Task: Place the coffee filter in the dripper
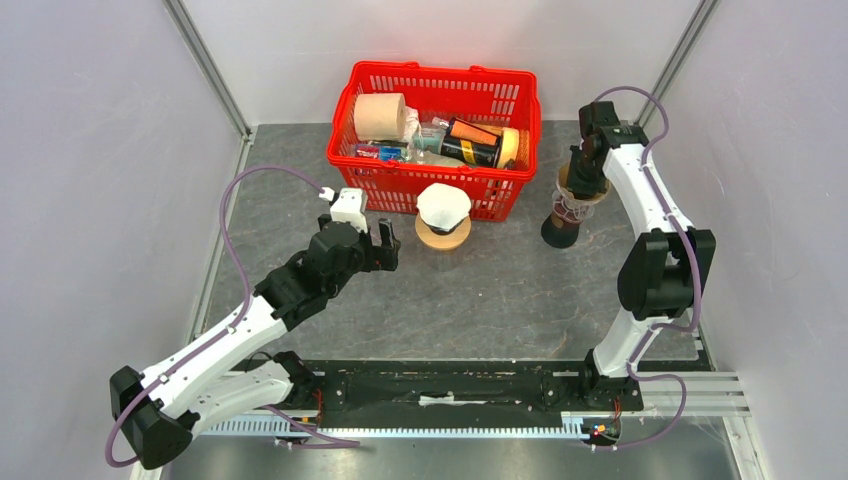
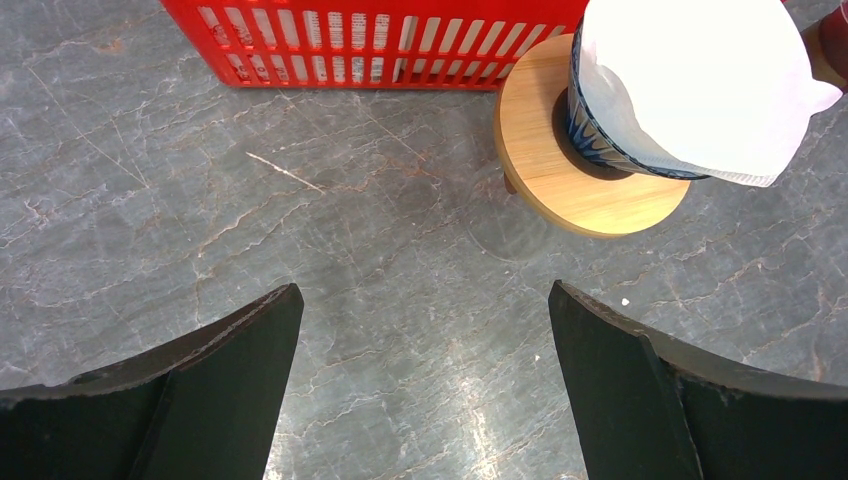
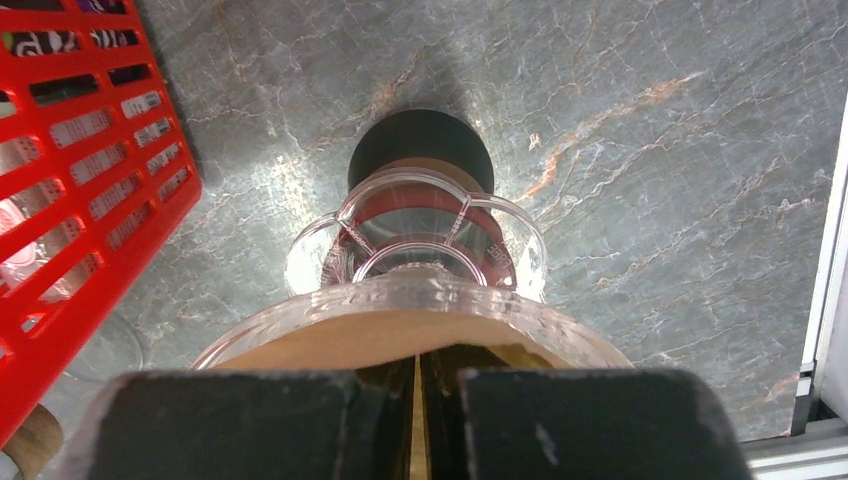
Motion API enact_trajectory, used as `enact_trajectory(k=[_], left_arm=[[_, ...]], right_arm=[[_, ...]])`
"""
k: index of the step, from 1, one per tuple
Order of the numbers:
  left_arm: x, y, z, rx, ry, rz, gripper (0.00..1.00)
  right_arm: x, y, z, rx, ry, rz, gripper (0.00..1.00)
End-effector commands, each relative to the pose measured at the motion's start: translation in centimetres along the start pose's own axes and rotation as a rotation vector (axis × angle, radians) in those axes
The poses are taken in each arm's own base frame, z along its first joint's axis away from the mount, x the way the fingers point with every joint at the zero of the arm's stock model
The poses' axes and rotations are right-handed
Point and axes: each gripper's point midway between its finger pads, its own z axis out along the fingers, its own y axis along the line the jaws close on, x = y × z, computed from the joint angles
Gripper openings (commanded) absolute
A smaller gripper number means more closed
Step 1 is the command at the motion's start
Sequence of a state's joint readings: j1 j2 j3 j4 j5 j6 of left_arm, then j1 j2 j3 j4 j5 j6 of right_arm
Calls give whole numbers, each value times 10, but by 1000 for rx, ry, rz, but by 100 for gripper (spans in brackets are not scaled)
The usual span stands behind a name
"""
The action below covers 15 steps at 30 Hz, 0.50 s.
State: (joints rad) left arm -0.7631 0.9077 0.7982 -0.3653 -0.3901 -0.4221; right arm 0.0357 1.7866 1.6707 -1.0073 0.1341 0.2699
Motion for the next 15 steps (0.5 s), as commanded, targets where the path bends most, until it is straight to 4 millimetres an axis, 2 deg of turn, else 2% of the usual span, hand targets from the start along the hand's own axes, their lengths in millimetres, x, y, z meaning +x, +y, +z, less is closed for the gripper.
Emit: enact_trajectory(k=[1, 7, 15], left_arm=[[-8, 1, -2, -5, -36, -36, 100], [-8, 1, -2, -3, -33, -34, 100], [-8, -1, -1, 2, -32, -33, 100]], right_arm=[[10, -2, 14, 21, 38, 0, 8], [12, -2, 19, 24, 48, 0, 8], [0, -1, 5, 14, -2, 5, 11]])
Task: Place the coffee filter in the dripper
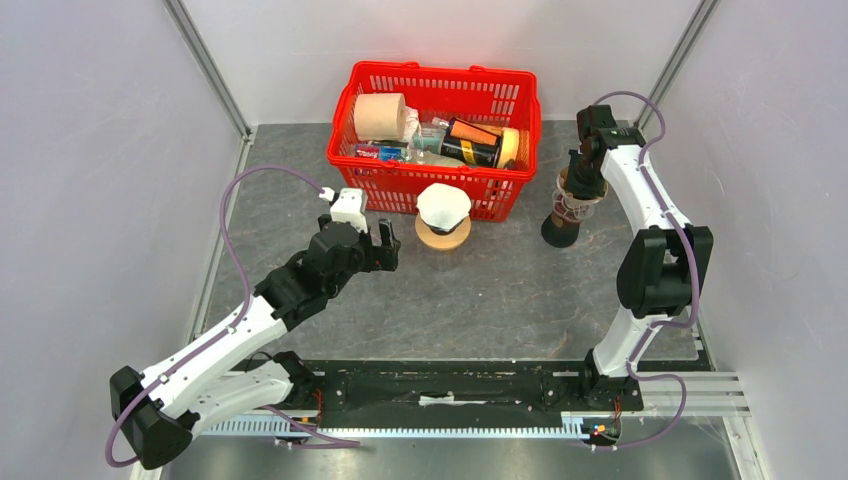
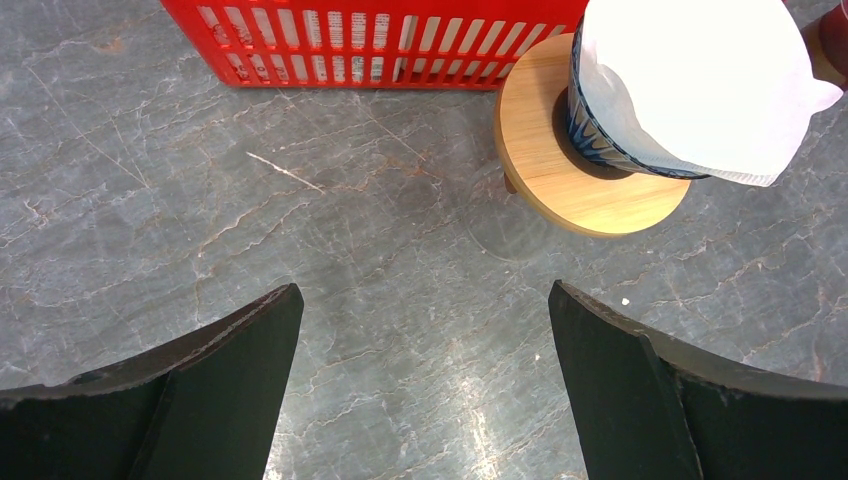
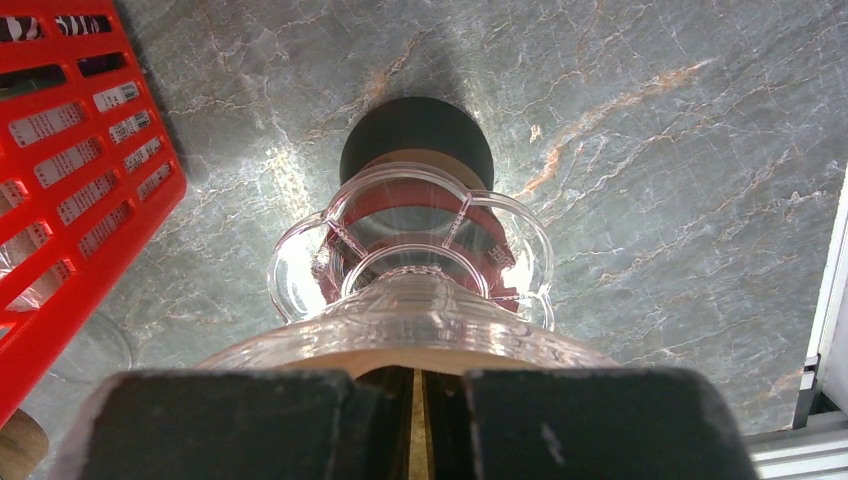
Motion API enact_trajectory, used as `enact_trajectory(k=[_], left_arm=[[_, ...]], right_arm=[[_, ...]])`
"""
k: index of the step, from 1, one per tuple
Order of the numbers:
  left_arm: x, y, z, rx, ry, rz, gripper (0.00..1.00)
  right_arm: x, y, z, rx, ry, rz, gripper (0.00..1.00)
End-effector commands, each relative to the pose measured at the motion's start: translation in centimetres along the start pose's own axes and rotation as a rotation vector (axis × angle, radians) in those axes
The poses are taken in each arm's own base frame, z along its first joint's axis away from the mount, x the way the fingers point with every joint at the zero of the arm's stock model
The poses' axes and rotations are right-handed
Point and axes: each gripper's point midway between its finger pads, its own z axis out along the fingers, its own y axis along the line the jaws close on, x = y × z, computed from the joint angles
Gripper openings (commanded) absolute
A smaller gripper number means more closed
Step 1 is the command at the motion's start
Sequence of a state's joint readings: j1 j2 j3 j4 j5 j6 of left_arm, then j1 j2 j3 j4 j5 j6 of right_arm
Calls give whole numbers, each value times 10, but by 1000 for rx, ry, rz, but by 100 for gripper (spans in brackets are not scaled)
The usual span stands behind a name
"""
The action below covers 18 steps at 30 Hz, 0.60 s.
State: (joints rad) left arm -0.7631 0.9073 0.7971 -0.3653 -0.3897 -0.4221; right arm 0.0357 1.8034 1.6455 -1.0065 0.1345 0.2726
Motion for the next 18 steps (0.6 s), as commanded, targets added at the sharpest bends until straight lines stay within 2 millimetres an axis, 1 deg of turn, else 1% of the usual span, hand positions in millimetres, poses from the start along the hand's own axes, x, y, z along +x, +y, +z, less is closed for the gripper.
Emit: enact_trajectory(k=[1, 4, 5, 9, 14, 16, 18], left_arm=[[-8, 0, 0, 0, -31, -31, 100], [-9, -1, -1, 4, -33, -32, 100], [-9, -1, -1, 5, -33, -32, 100], [-10, -1, -2, 5, -35, -33, 100], [-10, -2, -1, 7, -34, -32, 100], [-9, -2, -1, 7, -33, -32, 100], [-9, -2, -1, 7, -33, -33, 100]], right_arm=[[-11, 1, -8, 0, -44, 8, 10], [-13, 1, -10, -2, -53, 11, 0], [-15, 1, -12, -3, -59, 11, 0], [-23, 2, -22, -12, -89, 18, 0], [-30, 1, -37, -19, -124, 23, 5], [-30, -1, -40, -13, -132, 23, 5], [-31, -2, -43, -11, -136, 22, 9]])
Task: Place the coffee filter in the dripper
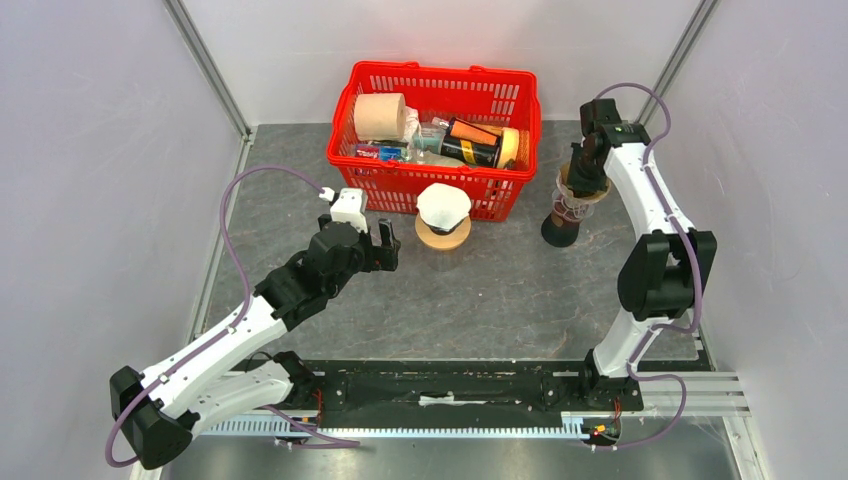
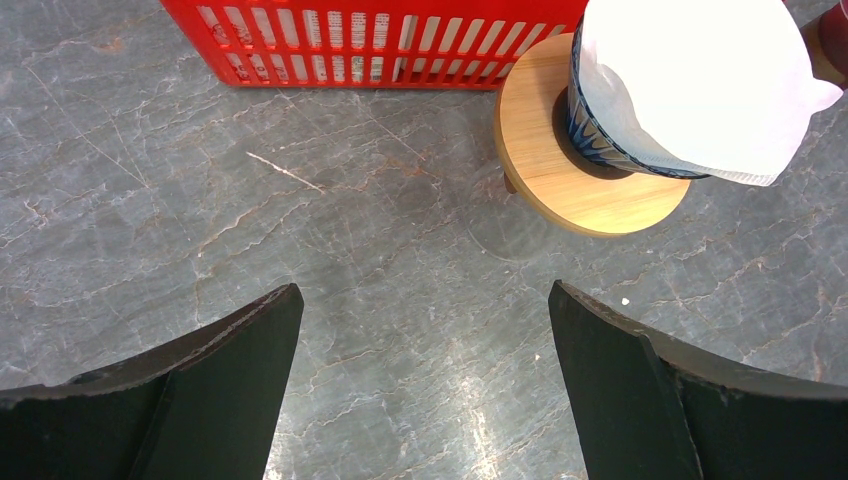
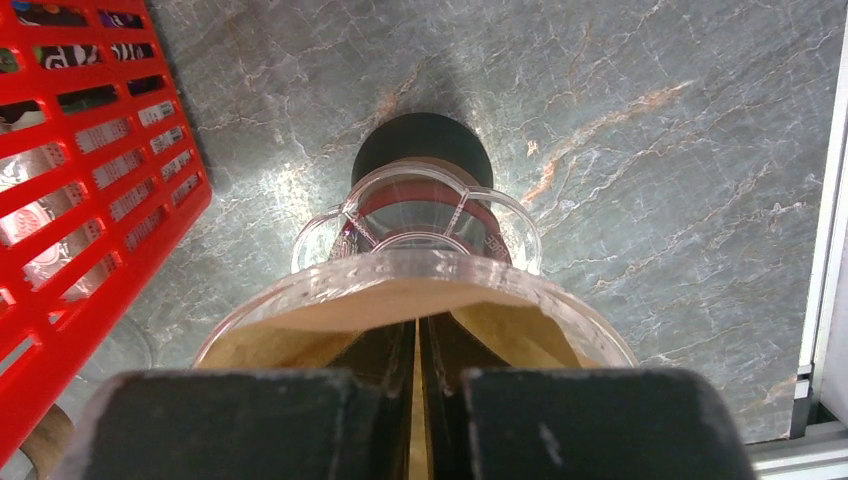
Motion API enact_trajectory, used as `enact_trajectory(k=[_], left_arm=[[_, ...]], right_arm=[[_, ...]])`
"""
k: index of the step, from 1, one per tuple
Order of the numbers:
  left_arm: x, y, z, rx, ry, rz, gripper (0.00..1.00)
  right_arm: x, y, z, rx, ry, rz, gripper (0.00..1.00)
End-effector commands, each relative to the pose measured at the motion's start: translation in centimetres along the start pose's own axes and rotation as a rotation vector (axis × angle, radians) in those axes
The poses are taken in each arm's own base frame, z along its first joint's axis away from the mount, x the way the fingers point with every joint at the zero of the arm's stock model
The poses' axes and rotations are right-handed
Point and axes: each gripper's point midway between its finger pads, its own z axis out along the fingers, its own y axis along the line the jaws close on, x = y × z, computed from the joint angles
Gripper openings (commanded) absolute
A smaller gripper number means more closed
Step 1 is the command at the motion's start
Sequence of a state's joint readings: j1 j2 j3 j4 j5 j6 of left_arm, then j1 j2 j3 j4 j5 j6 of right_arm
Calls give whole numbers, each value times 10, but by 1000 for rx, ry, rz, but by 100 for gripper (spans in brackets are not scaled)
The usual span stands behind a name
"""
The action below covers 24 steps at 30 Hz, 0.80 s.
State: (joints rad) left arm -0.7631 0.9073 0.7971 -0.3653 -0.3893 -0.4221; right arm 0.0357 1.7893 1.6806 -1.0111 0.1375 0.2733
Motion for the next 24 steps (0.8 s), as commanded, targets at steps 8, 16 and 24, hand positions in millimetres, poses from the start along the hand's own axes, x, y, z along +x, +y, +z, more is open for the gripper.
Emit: enact_trajectory(k=[8, 16, 24], left_arm=[[-9, -2, -2, 8, -35, -36, 100], [-12, -1, -4, 10, -43, -40, 100], [-17, 3, -10, -3, -70, -53, 100]], right_arm=[[-27, -3, -45, -11, -136, 23, 20], [-43, -3, -77, -43, -226, 27, 34], [-55, -13, -138, -71, -430, 48, 84]])
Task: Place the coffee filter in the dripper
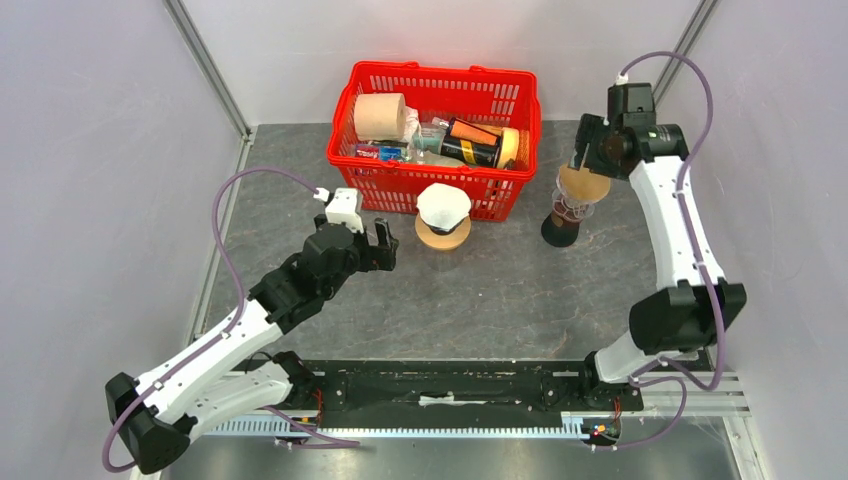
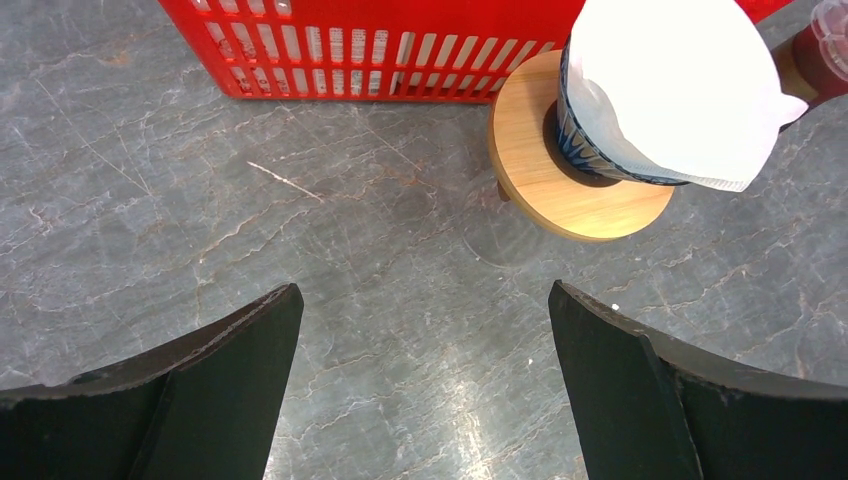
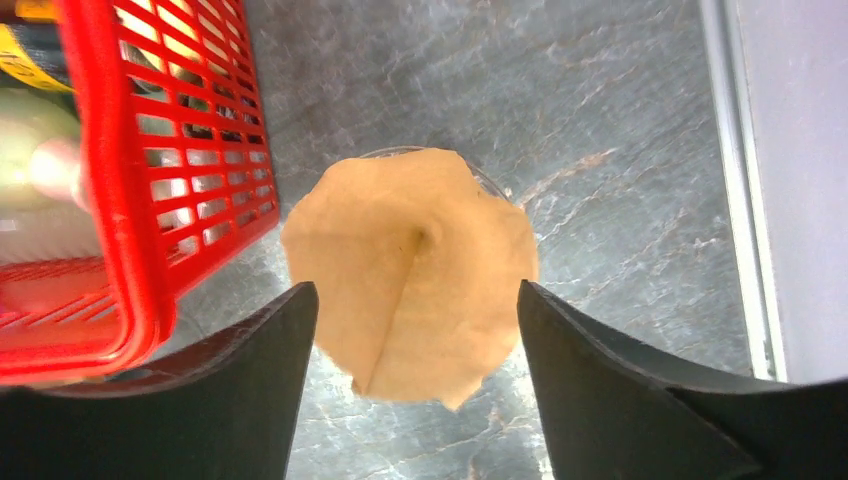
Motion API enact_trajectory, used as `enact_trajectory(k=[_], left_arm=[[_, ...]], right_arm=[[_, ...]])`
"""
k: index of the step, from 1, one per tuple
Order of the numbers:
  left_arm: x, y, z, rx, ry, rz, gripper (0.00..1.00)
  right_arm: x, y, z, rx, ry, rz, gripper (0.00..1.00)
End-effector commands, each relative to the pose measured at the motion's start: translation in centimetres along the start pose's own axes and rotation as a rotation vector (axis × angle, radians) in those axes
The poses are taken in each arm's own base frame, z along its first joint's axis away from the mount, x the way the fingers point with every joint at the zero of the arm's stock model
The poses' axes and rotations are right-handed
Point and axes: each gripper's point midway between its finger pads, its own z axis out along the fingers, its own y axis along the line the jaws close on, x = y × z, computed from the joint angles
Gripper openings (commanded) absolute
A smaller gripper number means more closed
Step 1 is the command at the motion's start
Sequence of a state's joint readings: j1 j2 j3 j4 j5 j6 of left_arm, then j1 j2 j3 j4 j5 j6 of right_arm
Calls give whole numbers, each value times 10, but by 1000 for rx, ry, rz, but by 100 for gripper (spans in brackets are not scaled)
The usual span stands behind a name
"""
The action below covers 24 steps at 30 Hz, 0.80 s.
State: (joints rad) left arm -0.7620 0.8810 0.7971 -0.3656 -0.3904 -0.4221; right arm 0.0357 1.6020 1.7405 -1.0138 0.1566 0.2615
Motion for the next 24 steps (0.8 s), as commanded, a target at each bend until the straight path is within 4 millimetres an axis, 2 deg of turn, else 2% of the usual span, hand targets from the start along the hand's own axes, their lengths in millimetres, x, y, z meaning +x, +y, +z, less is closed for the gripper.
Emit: enact_trajectory(k=[1, 4, 6, 8, 12, 14, 18, 24], left_arm=[[-12, 3, -5, -14, -51, -46, 100], [-13, 7, -8, -27, -58, -58, 100], [-11, 11, -9, -42, -62, -73, 100], [-11, 16, -12, -61, -74, -92, 100], [-8, 26, -18, -91, -95, -123, 100], [-6, 30, -21, -95, -102, -134, 100], [5, 45, -24, -155, -115, -179, 100], [4, 63, -38, -208, -175, -244, 100]], right_arm=[[-34, -6, -57, -24, -226, 43, 96], [-31, -18, -70, 10, -302, 118, 97], [-22, -31, -83, 50, -348, 201, 97], [-9, -43, -92, 71, -396, 267, 97], [27, -68, -96, 130, -479, 389, 97], [45, -73, -100, 123, -495, 430, 97], [81, -79, -91, 115, -473, 461, 97], [133, -100, -79, 206, -422, 509, 97]])
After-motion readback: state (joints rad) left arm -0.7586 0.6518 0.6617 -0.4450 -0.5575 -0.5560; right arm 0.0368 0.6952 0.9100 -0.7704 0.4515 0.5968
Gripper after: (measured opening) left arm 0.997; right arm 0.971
